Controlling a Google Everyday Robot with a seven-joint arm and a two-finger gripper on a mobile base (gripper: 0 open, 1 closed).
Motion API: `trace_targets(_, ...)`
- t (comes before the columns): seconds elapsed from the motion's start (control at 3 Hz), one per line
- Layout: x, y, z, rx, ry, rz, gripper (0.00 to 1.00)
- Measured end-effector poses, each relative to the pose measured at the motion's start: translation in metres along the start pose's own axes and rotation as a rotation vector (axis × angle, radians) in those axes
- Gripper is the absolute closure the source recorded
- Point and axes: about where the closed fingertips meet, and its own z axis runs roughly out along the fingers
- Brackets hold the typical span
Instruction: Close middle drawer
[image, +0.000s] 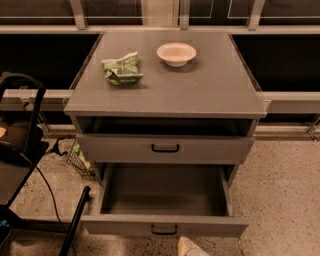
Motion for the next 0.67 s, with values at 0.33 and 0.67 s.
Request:
trace_targets(0.33,-0.0120,0.0042,0.0151,-0.007,-0.031,0.000,1.00)
trace_targets(0.67,-0.0194,0.0072,0.0237,-0.010,-0.051,0.001,1.00)
